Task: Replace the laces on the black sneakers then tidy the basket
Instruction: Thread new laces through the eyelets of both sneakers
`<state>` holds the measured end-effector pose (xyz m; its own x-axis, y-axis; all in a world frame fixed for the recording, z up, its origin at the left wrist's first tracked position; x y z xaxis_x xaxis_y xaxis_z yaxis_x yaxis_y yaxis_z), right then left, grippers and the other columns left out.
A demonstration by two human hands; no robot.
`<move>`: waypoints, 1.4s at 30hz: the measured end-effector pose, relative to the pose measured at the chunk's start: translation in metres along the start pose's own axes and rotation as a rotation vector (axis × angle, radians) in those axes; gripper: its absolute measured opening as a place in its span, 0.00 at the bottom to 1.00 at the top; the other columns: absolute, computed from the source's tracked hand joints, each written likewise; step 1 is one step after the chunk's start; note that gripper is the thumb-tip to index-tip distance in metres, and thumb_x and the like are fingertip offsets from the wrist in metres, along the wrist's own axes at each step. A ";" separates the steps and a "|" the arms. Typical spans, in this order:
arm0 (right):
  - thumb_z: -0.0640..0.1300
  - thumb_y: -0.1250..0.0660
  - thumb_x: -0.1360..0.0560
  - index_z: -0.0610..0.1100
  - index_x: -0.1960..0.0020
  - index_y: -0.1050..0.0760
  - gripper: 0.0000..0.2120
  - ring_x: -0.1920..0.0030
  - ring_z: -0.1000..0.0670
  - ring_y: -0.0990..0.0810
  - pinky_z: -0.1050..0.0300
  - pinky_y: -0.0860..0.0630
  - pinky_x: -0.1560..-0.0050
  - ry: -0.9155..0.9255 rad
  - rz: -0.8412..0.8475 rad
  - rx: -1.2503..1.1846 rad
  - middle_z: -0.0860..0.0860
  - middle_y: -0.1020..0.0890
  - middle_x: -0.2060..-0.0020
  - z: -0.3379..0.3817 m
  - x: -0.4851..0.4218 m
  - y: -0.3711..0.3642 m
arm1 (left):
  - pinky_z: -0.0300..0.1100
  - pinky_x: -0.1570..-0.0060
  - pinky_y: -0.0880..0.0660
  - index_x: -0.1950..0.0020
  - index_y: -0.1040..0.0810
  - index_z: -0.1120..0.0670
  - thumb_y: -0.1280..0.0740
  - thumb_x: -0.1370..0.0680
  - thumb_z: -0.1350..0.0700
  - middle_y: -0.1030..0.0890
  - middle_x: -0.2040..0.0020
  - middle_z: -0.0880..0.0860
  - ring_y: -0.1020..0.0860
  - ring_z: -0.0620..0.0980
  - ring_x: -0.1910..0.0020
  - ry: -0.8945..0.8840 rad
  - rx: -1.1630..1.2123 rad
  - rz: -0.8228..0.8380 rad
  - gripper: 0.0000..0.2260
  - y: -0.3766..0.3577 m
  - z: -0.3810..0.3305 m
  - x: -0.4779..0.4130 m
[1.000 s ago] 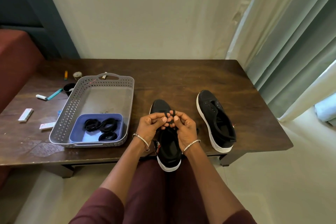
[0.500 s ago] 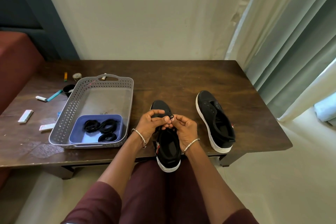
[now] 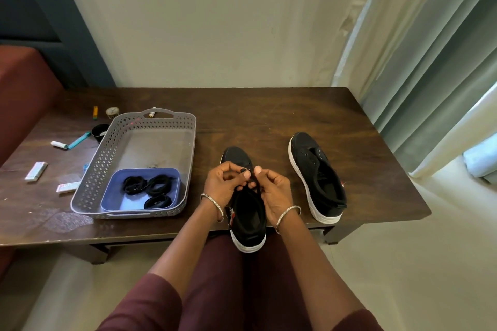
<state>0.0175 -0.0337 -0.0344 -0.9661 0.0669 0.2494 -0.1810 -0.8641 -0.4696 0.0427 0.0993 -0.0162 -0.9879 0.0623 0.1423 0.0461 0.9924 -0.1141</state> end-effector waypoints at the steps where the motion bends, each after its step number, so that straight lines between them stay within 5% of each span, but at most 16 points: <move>1: 0.44 0.31 0.21 0.36 0.59 0.22 0.13 0.66 0.46 0.23 0.47 0.24 0.53 0.025 -0.059 0.053 0.43 0.24 0.70 -0.002 -0.003 0.004 | 0.36 0.65 0.24 0.57 0.20 0.58 0.25 0.27 0.64 0.17 0.65 0.53 0.20 0.46 0.66 -0.037 -0.055 -0.012 0.05 0.001 -0.002 0.001; 7: 0.46 0.32 0.21 0.36 0.63 0.23 0.17 0.73 0.50 0.26 0.51 0.25 0.61 0.049 -0.256 0.254 0.43 0.23 0.72 -0.002 -0.015 0.009 | 0.38 0.52 0.20 0.59 0.19 0.54 0.27 0.27 0.69 0.15 0.57 0.47 0.16 0.43 0.54 -0.284 -0.352 -0.109 0.09 0.002 -0.016 0.015; 11: 0.43 0.31 0.21 0.37 0.65 0.22 0.16 0.75 0.51 0.26 0.57 0.25 0.66 -0.085 -0.222 0.222 0.46 0.25 0.77 -0.005 -0.021 0.008 | 0.38 0.49 0.21 0.53 0.16 0.56 0.29 0.28 0.71 0.15 0.53 0.45 0.17 0.40 0.53 -0.503 -0.579 -0.132 0.11 -0.005 -0.027 0.026; 16: 0.41 0.28 0.24 0.38 0.70 0.23 0.17 0.75 0.50 0.27 0.57 0.25 0.66 -0.176 -0.188 0.253 0.46 0.26 0.77 -0.007 -0.024 0.008 | 0.42 0.64 0.21 0.52 0.17 0.54 0.35 0.24 0.60 0.16 0.58 0.49 0.18 0.49 0.61 -0.808 -0.946 -0.130 0.07 -0.017 -0.041 0.040; 20: 0.32 0.29 0.25 0.35 0.57 0.23 0.03 0.76 0.52 0.26 0.60 0.25 0.71 -0.170 -0.170 0.137 0.42 0.23 0.70 0.000 -0.019 0.003 | 0.44 0.71 0.23 0.49 0.21 0.59 0.25 0.31 0.67 0.20 0.60 0.54 0.21 0.55 0.63 -0.884 -1.229 -0.018 0.12 -0.036 -0.042 0.042; 24: 0.36 0.30 0.23 0.39 0.53 0.25 0.04 0.71 0.50 0.23 0.59 0.24 0.66 -0.093 -0.110 0.137 0.45 0.20 0.66 0.010 -0.011 0.004 | 0.43 0.61 0.31 0.50 0.29 0.56 0.34 0.24 0.68 0.23 0.55 0.56 0.25 0.55 0.55 -0.514 -1.089 0.064 0.09 -0.030 -0.037 0.022; 30: 0.36 0.31 0.22 0.41 0.55 0.22 0.03 0.64 0.53 0.23 0.57 0.25 0.57 0.061 -0.011 0.339 0.48 0.19 0.64 0.014 -0.003 -0.003 | 0.49 0.56 0.27 0.58 0.29 0.52 0.33 0.22 0.65 0.24 0.63 0.55 0.25 0.53 0.62 -0.048 -0.522 0.100 0.11 -0.002 -0.024 0.002; 35: 0.36 0.31 0.28 0.45 0.55 0.21 0.05 0.58 0.53 0.20 0.55 0.24 0.50 0.186 -0.040 0.430 0.51 0.18 0.61 0.013 0.013 0.005 | 0.35 0.66 0.26 0.58 0.29 0.58 0.36 0.20 0.68 0.24 0.66 0.57 0.25 0.48 0.68 0.162 -0.202 0.098 0.09 -0.002 -0.025 0.000; 42: 0.42 0.21 0.31 0.50 0.50 0.20 0.13 0.52 0.54 0.17 0.60 0.20 0.50 0.527 -0.131 0.704 0.54 0.17 0.54 0.031 0.042 -0.004 | 0.41 0.62 0.24 0.60 0.28 0.59 0.35 0.21 0.68 0.24 0.63 0.56 0.25 0.50 0.64 0.324 0.017 0.017 0.09 -0.003 -0.012 0.002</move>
<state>-0.0169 -0.0427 0.0039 -0.9361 0.2579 -0.2393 -0.3090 -0.9279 0.2086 0.0419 0.0980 -0.0039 -0.8881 0.1121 0.4457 0.0571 0.9892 -0.1351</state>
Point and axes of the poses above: each hand's wrist, its own x-axis away from the middle knuckle, its own y-axis out of the back of the hand, z = x × y, the point moved 8 cm from there along -x, towards the middle knuckle
